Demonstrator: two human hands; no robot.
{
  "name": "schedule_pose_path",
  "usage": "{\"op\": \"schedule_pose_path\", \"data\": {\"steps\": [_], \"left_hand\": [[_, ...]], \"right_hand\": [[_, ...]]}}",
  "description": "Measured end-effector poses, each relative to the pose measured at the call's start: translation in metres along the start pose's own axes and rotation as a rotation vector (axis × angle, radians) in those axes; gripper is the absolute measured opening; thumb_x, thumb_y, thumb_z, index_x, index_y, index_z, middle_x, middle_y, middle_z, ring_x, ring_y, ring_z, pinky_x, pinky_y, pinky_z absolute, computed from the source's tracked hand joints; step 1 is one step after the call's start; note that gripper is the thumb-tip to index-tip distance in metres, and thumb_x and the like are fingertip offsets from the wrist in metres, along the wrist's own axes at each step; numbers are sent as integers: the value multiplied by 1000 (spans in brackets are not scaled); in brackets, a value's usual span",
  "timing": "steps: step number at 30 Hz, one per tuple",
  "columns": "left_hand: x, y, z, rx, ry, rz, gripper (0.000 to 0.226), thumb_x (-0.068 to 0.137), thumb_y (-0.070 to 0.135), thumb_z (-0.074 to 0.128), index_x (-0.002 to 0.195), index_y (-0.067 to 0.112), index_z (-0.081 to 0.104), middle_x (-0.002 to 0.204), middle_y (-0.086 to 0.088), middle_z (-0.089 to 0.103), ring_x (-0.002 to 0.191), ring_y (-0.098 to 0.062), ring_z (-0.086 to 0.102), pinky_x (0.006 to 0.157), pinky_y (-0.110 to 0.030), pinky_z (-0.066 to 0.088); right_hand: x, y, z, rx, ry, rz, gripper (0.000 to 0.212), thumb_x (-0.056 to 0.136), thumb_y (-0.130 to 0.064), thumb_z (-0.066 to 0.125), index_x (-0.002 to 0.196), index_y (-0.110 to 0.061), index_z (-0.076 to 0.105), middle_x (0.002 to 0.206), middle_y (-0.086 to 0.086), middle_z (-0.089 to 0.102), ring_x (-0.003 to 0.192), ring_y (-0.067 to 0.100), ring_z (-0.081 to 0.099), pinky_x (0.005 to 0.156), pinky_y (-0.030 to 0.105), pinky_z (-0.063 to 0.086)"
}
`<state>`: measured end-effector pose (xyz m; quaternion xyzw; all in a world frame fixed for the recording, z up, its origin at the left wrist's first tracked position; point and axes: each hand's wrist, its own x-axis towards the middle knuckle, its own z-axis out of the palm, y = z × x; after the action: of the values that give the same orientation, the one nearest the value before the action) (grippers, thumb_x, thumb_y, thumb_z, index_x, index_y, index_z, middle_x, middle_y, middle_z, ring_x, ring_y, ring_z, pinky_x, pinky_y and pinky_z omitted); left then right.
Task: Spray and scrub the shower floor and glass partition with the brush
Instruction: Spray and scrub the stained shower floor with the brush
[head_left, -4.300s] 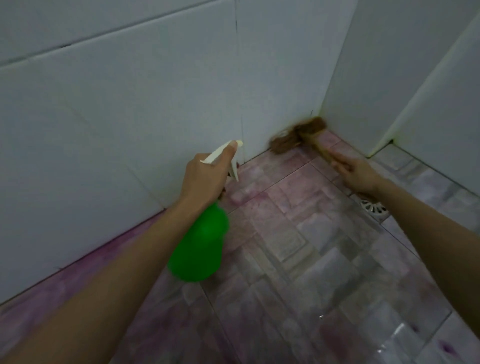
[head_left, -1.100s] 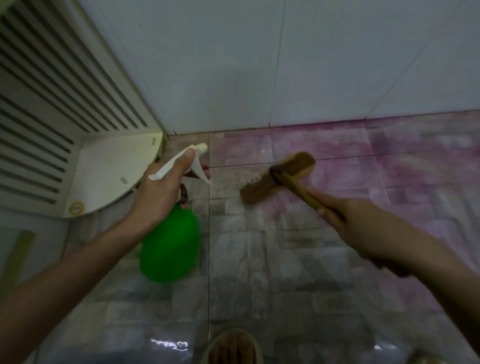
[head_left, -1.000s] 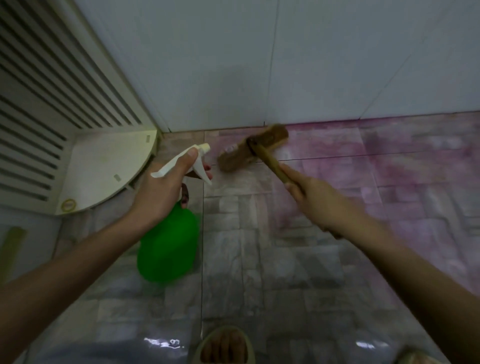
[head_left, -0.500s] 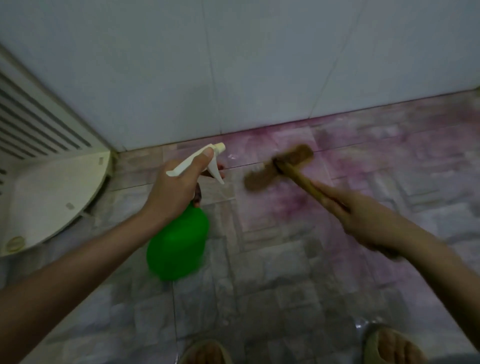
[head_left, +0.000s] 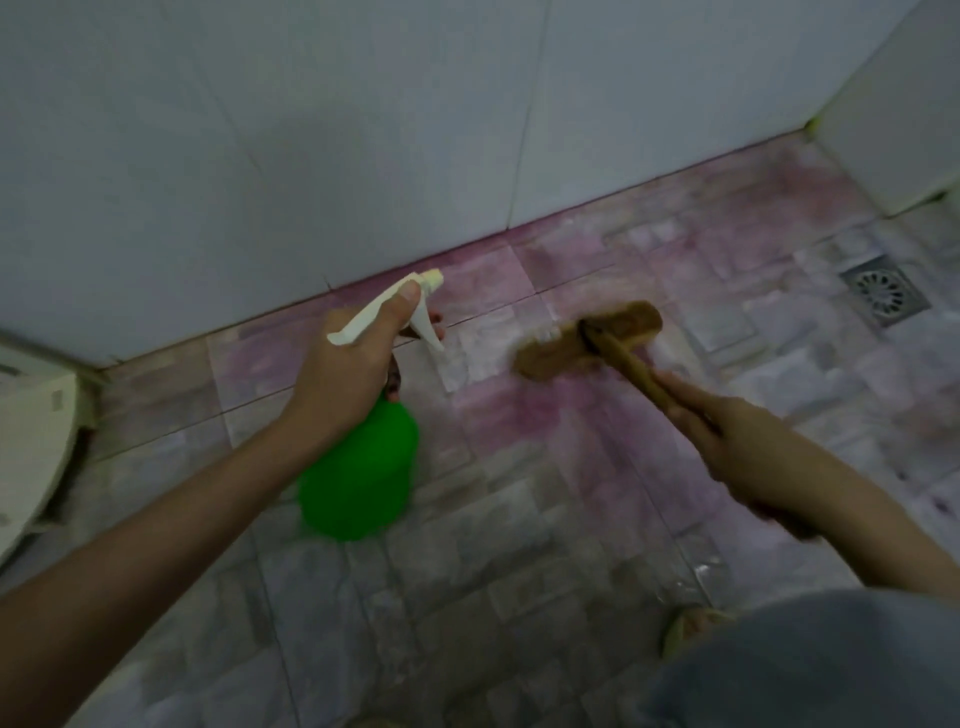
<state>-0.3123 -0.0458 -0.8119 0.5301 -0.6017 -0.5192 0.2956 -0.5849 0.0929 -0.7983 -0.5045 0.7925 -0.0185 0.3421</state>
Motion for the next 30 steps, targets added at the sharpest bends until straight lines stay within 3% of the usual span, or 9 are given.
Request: {"op": "schedule_pose_path", "data": {"steps": [2,7,10,12,17,21,24,27,30], "left_hand": [[9,8,12,-34,-37,-6,22,96,54,53,95,52,74,89,-24,74,39,-11,47,48,-23,44],[32,31,36,-61,-102,22,29,97,49,53,88,37,78,92,-31,73,33,-8,44,42,-20,41],[42,45,47,-35,-155,65,51,88,63,53,94,21,81,101,-34,71,51,-29,63,48,-24,49],[46,53,56,-17,-166,71,62,80,70,53,99,18,81,95,-29,74,65,-43,66,53,-36,52],[51,60,85,30,-217,88,73,76,74,53,108,13,78,93,-32,73,42,-21,50,45,-25,43],[51,67,109,-7,-203,81,63,79,68,52,104,17,79,91,-23,76,35,-12,45,44,-23,42],[58,75,127,-44,-158,62,53,82,66,53,95,22,79,94,-29,74,37,-18,52,44,-24,44],[68,82,152,-15,-126,51,63,75,73,53,92,19,81,99,-32,72,62,-38,67,54,-26,50],[72,90,173,-50,-107,66,58,74,72,55,88,21,81,96,-33,72,66,-37,69,62,-36,55]], "right_hand": [[45,-1,-5,20,50,-40,44,102,-33,34,144,-44,31,63,-1,52,41,22,52,32,23,38],[69,18,-39,-2,84,-60,38,101,-45,30,138,-55,34,71,1,57,42,16,51,34,21,38],[-8,48,-32,73,30,118,40,100,-44,33,138,-56,30,77,8,64,43,15,52,36,23,40],[-5,54,-26,122,47,77,42,101,-38,35,141,-51,29,80,10,65,48,16,52,40,22,41],[115,50,-56,93,162,-84,41,101,-40,32,140,-52,32,70,8,56,49,25,53,40,29,48],[63,92,-76,157,71,63,37,100,-43,33,134,-57,35,71,10,55,48,21,47,40,26,39],[58,105,-85,252,41,120,38,101,-41,35,137,-54,35,69,9,51,45,16,41,39,25,35],[139,103,-113,177,86,28,38,100,-44,33,137,-54,35,71,8,52,49,18,44,44,25,36],[161,122,-138,118,115,16,38,100,-42,33,137,-51,36,72,13,51,52,21,44,46,28,37]]}}
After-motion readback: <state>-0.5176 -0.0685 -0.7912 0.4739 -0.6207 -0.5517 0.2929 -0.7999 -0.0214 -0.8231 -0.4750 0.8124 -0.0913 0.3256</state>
